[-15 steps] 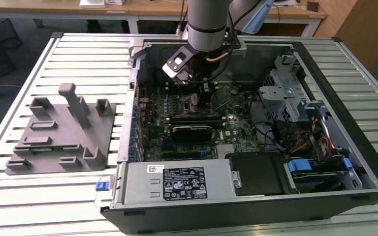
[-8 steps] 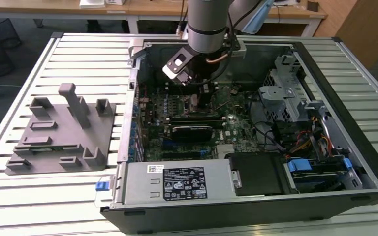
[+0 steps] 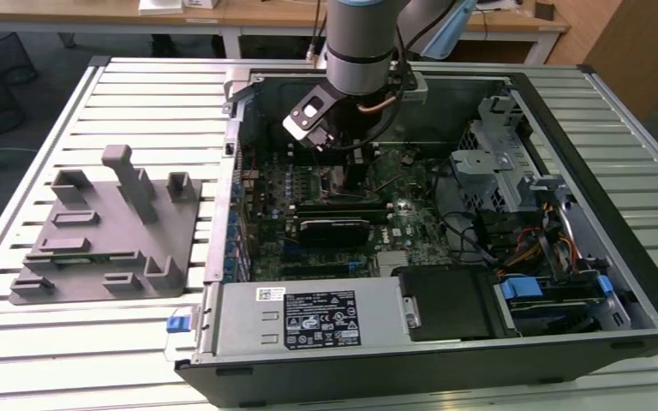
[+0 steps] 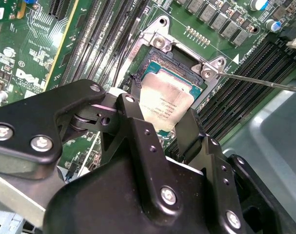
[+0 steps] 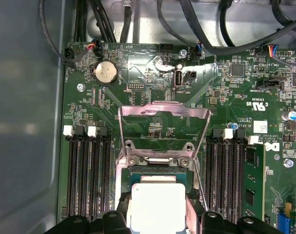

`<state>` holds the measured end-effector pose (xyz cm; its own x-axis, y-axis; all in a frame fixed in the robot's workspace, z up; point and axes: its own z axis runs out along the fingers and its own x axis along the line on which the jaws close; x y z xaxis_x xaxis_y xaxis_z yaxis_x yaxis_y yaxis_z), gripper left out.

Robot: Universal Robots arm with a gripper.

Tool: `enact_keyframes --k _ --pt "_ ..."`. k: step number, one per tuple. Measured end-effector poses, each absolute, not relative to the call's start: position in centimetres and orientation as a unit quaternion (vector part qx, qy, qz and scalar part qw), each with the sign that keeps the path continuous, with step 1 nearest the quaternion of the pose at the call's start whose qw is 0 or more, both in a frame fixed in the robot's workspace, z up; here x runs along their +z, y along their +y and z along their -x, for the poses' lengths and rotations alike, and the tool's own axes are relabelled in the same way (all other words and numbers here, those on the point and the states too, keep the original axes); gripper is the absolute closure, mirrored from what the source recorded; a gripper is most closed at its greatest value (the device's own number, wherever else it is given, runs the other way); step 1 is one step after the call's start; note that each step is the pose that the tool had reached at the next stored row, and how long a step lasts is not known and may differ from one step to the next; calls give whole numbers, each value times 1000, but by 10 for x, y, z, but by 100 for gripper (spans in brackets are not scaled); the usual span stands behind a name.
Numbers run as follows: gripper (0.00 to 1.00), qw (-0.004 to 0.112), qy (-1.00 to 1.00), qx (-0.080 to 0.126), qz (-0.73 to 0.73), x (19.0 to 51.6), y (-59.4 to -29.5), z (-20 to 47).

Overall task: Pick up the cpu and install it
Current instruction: 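Place the cpu into insertion slot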

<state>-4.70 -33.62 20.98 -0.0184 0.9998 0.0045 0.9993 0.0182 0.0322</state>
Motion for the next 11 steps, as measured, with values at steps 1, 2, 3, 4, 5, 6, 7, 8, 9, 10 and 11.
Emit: enact_keyframes --k 1,2,3,4,5,6,7,8,9,10,11 --pt "47 10 713 13 -701 210 -336 47" --pt "47 10 713 13 -701 209 -336 47" --pt "47 10 713 13 -701 209 -336 47" --pt "47 10 713 13 -701 209 -336 47" --pt "47 10 713 13 -701 209 -336 47" --pt "47 10 713 13 -701 209 -335 47" --pt "47 10 712 13 -702 208 -335 47" --pt "47 10 712 13 -702 208 -335 47" --pt "47 10 712 13 -702 208 -335 47" --pt "47 10 712 12 -702 207 -335 47" --pt "47 10 711 13 -703 206 -335 47"
